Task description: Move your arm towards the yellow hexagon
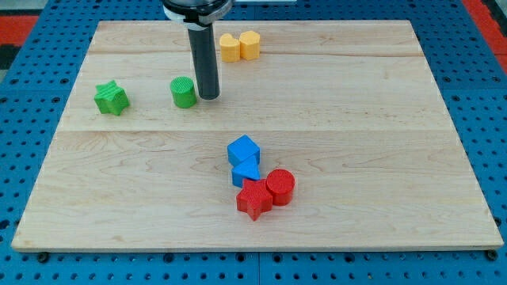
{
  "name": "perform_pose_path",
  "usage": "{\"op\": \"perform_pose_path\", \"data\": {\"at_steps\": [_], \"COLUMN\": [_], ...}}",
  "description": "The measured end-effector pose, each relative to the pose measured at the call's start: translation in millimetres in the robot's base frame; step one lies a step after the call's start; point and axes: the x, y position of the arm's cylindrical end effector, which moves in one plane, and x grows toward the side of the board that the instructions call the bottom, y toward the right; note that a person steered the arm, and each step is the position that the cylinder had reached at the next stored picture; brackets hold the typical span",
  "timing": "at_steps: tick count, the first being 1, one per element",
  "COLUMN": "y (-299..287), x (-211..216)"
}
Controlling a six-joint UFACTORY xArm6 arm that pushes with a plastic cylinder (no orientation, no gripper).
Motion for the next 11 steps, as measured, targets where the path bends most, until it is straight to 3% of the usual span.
{"op": "perform_pose_path", "data": {"at_steps": [3,4,5,6,7,8,9,11], "y": [-70,-62,6,107,145,145,138,54], "x": [21,33,34,17,-36,-104,-144,-138]}}
